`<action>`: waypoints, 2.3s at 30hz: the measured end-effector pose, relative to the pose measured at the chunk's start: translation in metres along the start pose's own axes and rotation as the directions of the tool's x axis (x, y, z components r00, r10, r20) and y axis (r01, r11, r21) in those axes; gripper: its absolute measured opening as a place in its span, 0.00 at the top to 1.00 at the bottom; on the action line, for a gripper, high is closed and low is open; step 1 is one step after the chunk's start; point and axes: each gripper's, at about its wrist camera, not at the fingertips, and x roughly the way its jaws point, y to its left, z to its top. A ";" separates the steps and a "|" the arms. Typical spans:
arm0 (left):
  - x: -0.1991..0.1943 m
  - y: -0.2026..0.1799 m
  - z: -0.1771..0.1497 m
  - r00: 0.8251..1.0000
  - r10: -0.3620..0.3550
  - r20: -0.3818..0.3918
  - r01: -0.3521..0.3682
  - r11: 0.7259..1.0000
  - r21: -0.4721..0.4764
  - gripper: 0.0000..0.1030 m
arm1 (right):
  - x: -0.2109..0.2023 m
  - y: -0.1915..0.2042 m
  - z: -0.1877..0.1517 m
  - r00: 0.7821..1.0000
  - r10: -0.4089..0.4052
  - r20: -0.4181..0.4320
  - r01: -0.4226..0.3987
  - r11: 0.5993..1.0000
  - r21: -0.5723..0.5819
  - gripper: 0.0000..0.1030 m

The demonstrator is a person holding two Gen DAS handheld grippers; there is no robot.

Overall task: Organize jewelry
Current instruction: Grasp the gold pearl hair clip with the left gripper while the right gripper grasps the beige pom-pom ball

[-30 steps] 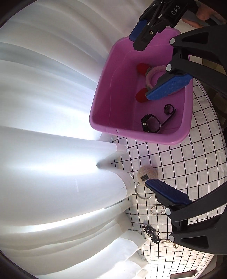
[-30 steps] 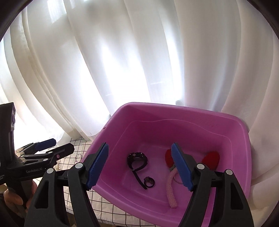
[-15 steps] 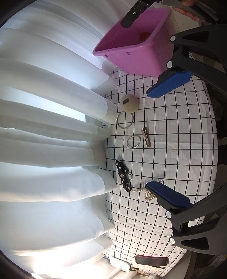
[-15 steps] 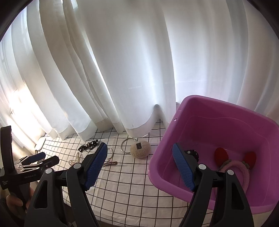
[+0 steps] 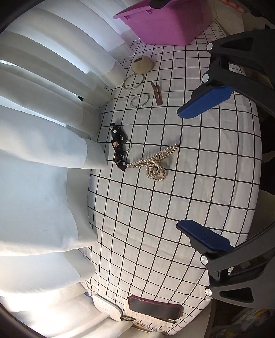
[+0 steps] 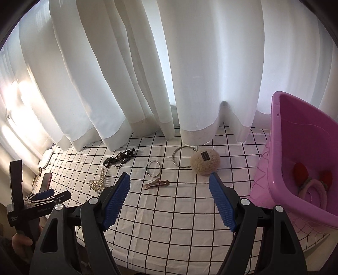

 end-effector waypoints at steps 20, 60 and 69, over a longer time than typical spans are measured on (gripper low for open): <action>0.091 -0.001 -0.010 0.999 0.017 -0.028 -0.021 0.990 -0.142 0.08 | 0.103 -0.027 -0.045 0.993 -0.031 -0.115 0.032 0.999 0.010 0.29; 0.136 -0.012 0.002 0.980 0.190 0.056 -0.170 0.951 -0.257 0.08 | 0.209 -0.072 -0.007 0.981 -0.185 -0.067 0.183 0.983 -0.033 0.29; 0.137 -0.010 0.004 0.979 0.191 0.067 -0.167 0.950 -0.265 0.08 | 0.211 -0.069 -0.007 0.982 -0.182 -0.046 0.180 0.983 -0.038 0.29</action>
